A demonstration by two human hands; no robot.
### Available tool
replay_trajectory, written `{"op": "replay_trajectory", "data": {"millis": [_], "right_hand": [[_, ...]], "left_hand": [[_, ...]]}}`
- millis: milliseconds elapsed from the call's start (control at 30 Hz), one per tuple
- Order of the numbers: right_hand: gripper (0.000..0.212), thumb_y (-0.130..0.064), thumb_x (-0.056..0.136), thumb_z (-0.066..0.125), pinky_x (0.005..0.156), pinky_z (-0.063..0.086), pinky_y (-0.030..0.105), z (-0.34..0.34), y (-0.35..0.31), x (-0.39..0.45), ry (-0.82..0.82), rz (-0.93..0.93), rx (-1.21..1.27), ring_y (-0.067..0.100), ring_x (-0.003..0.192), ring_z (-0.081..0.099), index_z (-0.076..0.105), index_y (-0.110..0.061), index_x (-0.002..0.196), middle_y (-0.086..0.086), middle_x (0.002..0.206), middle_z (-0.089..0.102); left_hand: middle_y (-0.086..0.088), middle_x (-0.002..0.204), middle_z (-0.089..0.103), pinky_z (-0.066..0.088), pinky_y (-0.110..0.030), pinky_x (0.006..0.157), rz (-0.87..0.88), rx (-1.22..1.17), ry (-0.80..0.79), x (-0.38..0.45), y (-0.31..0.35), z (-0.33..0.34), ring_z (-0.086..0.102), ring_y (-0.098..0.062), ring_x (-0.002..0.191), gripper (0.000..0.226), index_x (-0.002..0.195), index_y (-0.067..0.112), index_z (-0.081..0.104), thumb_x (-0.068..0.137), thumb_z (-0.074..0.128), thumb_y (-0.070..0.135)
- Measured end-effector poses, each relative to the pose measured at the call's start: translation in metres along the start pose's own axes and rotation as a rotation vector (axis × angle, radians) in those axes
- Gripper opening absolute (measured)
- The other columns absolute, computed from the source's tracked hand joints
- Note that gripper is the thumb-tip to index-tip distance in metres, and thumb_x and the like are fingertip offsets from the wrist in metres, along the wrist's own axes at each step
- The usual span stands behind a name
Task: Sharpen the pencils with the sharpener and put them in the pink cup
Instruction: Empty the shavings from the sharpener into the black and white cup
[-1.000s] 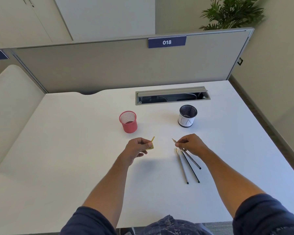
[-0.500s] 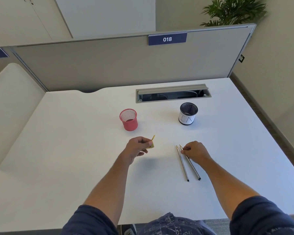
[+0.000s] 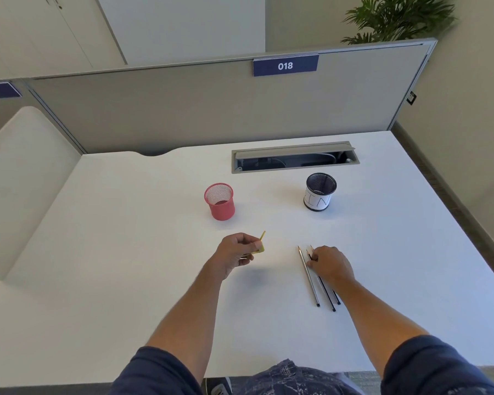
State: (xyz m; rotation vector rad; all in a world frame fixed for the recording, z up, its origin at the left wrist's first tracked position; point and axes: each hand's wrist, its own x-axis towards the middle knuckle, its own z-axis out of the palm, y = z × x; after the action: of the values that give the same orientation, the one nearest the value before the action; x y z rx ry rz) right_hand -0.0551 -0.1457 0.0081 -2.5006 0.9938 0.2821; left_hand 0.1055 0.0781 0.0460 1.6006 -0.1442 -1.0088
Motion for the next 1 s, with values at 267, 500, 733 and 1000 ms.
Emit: {"op": "replay_trajectory", "data": {"millis": [267,500,733,1000], "right_hand": [[0.014,-0.027,0.089,0.063,0.065,0.048,0.029,0.005,0.001,0.004,0.004,-0.033,-0.023,0.026,0.085,0.064,0.066,-0.014,0.090,0.003,0.090,0.068],[0.011,-0.025,0.088,0.063,0.068,0.053,0.033,0.006,0.000,0.005,-0.007,-0.045,-0.016,0.026,0.083,0.063,0.064,-0.014,0.087,0.003,0.088,0.067],[0.022,-0.024,0.091,0.066,0.081,0.056,0.034,-0.004,-0.021,0.011,0.093,-0.172,0.348,0.015,0.083,0.066,0.069,-0.024,0.112,-0.008,0.095,0.070],[0.030,-0.039,0.102,0.056,0.093,0.046,0.013,-0.050,-0.073,0.016,-0.019,-0.492,0.747,-0.003,0.117,0.060,0.064,-0.040,0.131,-0.028,0.125,0.065]], "left_hand": [[-0.008,0.100,0.079,0.052,-0.027,0.073,-0.007,-0.052,-0.046,0.000,0.000,0.002,0.062,-0.017,0.071,0.009,0.097,0.015,0.075,0.088,0.076,0.015],[-0.008,0.094,0.079,0.051,-0.031,0.074,-0.021,-0.120,-0.033,0.003,0.001,0.004,0.063,-0.019,0.068,0.009,0.096,0.013,0.075,0.090,0.071,0.008],[-0.015,0.098,0.075,0.052,-0.030,0.072,-0.026,-0.178,-0.034,0.008,0.006,0.008,0.064,-0.023,0.070,0.020,0.100,0.008,0.075,0.090,0.062,-0.004],[-0.011,0.101,0.078,0.057,-0.031,0.078,0.031,-0.135,-0.071,0.022,0.021,0.020,0.070,-0.022,0.076,0.021,0.109,0.007,0.076,0.093,0.063,-0.001]]}}
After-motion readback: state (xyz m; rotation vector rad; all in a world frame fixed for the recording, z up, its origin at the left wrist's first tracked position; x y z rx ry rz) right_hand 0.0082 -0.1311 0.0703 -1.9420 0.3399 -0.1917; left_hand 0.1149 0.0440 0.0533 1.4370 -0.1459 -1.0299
